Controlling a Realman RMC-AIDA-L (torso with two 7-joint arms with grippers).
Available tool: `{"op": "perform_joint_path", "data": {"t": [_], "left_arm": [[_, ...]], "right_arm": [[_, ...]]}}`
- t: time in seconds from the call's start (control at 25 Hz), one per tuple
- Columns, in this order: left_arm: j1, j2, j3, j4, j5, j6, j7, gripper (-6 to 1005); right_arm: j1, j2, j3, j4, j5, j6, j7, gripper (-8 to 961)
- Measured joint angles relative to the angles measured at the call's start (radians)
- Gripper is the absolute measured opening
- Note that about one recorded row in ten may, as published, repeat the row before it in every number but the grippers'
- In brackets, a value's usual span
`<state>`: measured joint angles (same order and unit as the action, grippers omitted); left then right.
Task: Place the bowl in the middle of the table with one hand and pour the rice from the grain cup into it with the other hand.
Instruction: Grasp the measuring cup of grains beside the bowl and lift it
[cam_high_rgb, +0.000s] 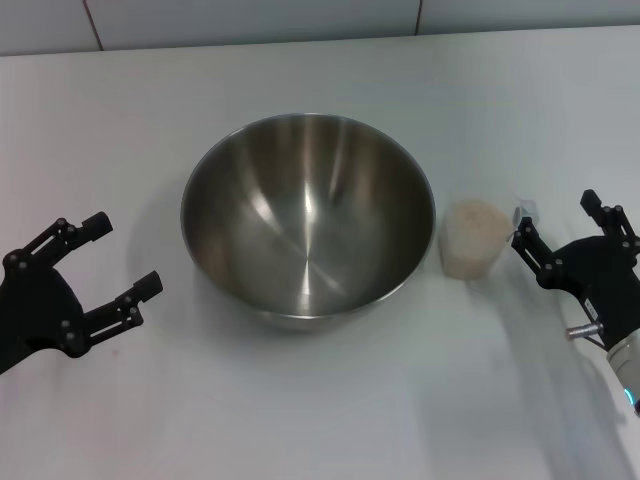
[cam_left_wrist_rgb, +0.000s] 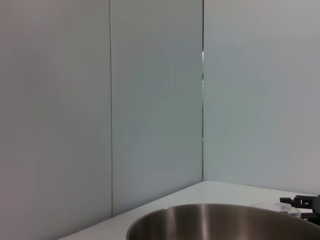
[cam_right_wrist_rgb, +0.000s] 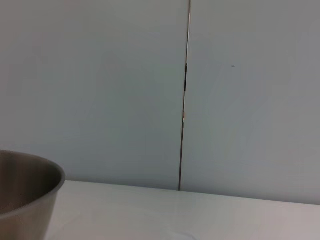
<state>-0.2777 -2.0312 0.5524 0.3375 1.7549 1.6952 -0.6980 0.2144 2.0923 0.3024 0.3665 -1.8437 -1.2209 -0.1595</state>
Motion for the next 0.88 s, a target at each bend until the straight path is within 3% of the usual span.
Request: {"op": "perform_joint_path", "data": {"t": [0.24, 0.44, 0.84, 0.88], "left_arm": [[0.0, 0.0, 0.0, 0.0, 0.0, 0.005, 0.0, 874], [0.001, 0.0, -0.001, 0.0, 0.0, 0.01, 0.0, 874], [0.006, 0.002, -0.002, 0.0, 0.0, 0.014, 0.0, 874], [0.006, 0.002, -0.002, 0.0, 0.0, 0.014, 0.0, 874]], "right_arm": [[0.003, 0.0, -0.001, 0.004, 0.0, 0.0, 0.0, 813], [0.006, 0.0, -0.01, 0.006, -0.003, -0.007, 0.009, 741], [0.009, 0.0, -0.012, 0.006, -0.008, -0.011, 0.017, 542], [0.009, 0.0, -0.012, 0.006, -0.008, -0.011, 0.017, 482]]}}
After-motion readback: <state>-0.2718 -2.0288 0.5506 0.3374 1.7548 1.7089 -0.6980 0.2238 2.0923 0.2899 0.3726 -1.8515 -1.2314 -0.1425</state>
